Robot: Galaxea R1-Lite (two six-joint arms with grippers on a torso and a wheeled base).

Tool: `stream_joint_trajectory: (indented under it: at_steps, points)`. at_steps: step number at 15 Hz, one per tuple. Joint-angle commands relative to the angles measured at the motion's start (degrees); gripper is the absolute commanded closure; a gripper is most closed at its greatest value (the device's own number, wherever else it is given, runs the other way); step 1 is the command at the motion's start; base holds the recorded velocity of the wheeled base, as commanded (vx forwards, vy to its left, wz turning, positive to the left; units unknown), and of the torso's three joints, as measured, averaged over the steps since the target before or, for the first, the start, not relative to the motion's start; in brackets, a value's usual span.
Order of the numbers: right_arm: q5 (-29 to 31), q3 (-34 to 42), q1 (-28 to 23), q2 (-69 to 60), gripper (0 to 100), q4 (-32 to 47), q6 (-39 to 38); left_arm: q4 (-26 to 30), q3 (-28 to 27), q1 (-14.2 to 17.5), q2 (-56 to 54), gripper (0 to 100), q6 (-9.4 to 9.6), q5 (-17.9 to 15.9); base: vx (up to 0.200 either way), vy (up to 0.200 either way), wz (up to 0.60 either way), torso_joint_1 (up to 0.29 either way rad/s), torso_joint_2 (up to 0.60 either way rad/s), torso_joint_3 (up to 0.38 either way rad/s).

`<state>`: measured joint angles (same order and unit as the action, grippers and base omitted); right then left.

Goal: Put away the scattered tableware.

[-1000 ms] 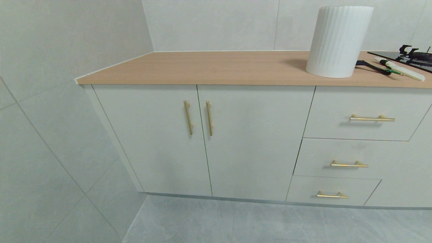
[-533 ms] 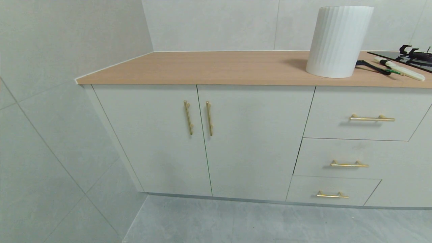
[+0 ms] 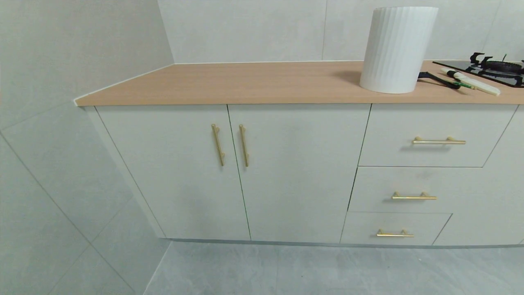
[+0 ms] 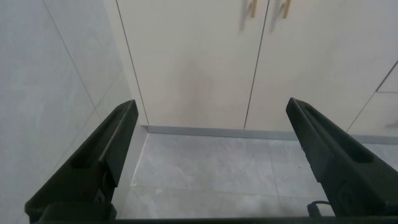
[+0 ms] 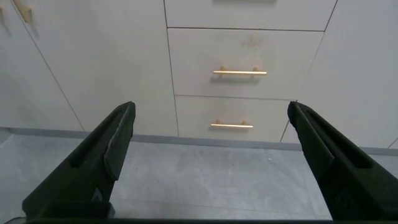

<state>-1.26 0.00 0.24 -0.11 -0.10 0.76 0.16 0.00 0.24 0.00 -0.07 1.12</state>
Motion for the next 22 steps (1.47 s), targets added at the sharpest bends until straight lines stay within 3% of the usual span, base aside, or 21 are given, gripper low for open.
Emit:
stream_joint_trajectory:
  at_steps: [1,7,19,22]
  points:
    - [-0.06,0.0,0.02,0.11,0,0.01,0.04,0.02,0.0,0.02,0.0,0,-0.01,0.02,0.0,0.0,0.0,0.0,0.0,0.0]
    - [-0.06,0.0,0.02,0.11,0,0.01,0.04,0.02,0.0,0.02,0.0,0,0.16,0.02,0.0,0.0,0.0,0.0,0.0,0.0]
    - [-0.06,0.0,0.02,0.11,0,0.01,0.04,0.02,0.0,0.02,0.0,0,0.16,0.02,0.0,-0.2,0.0,0.003,0.0,0.003]
    - [-0.06,0.0,0.02,0.11,0,0.01,0.04,0.02,0.0,0.02,0.0,0,0.07,0.02,0.0,0.0,0.0,0.0,0.0,0.0]
